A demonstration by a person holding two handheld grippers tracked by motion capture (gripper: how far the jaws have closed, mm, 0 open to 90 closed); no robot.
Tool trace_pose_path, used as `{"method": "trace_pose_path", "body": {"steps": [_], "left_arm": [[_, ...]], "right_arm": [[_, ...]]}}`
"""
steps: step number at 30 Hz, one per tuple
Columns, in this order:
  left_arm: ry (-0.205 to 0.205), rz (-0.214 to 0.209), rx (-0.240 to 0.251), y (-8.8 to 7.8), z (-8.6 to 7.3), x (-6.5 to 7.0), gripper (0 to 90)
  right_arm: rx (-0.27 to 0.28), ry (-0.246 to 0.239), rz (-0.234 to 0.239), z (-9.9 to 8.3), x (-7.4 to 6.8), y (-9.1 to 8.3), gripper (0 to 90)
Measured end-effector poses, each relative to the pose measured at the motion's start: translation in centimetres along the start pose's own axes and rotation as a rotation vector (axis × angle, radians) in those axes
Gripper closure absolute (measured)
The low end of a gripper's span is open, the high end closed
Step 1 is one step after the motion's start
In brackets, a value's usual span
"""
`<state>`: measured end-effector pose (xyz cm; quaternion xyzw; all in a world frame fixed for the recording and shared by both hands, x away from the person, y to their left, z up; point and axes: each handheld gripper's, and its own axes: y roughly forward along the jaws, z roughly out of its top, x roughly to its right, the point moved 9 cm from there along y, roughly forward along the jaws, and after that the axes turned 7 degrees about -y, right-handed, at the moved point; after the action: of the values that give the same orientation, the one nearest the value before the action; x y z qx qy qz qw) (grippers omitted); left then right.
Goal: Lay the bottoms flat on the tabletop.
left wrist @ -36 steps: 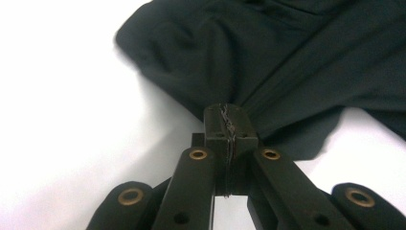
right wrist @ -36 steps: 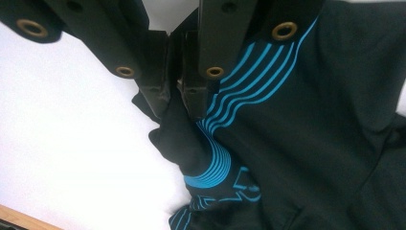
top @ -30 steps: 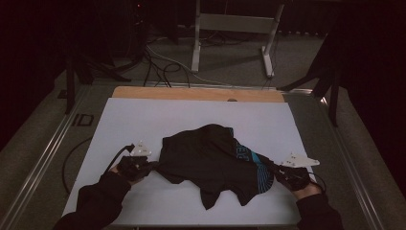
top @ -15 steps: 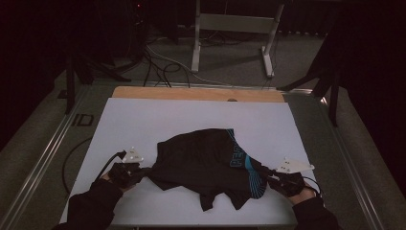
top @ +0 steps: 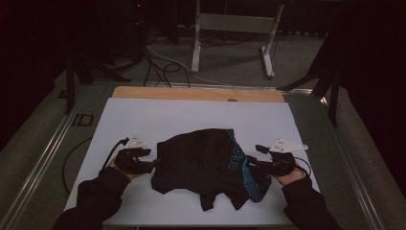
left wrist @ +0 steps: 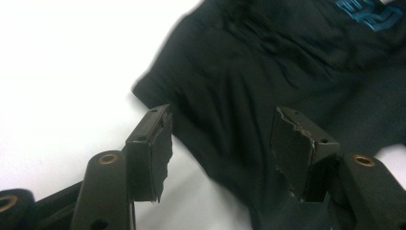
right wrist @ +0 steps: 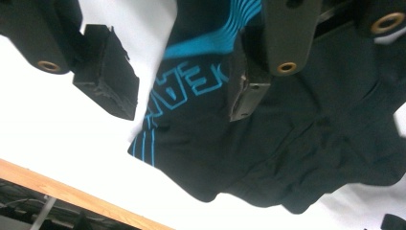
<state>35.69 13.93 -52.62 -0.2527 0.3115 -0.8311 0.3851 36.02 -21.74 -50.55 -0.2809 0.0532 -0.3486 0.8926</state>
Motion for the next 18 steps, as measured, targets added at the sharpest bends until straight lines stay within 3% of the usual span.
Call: {"method": "trace_pose_path", "body": {"steps": [5,8,11,14,18], "left_arm": [[-0.034,0.021,0.003,1.6,0.5,-1.2,39.8],[-0.051,0.026,0.005,2.5,0.7,-1.5,38.5],[-0.060,0.024,0.008,3.0,0.8,-1.5,32.7],[-0.064,0.011,0.000,3.5,0.8,-1.4,19.6],[-0.096,0.020,0.001,4.0,0.9,-1.8,10.9]], "right_arm": [[-0.017,0.021,0.014,0.4,1.2,2.4,32.4],[-0.027,0.028,0.060,0.4,1.4,3.7,20.0],[-0.044,0.033,0.089,0.3,1.4,4.9,13.2],[-0.062,0.023,0.088,0.3,1.6,6.1,11.9],[-0.095,0.008,0.078,0.3,2.2,7.5,11.7]]}}
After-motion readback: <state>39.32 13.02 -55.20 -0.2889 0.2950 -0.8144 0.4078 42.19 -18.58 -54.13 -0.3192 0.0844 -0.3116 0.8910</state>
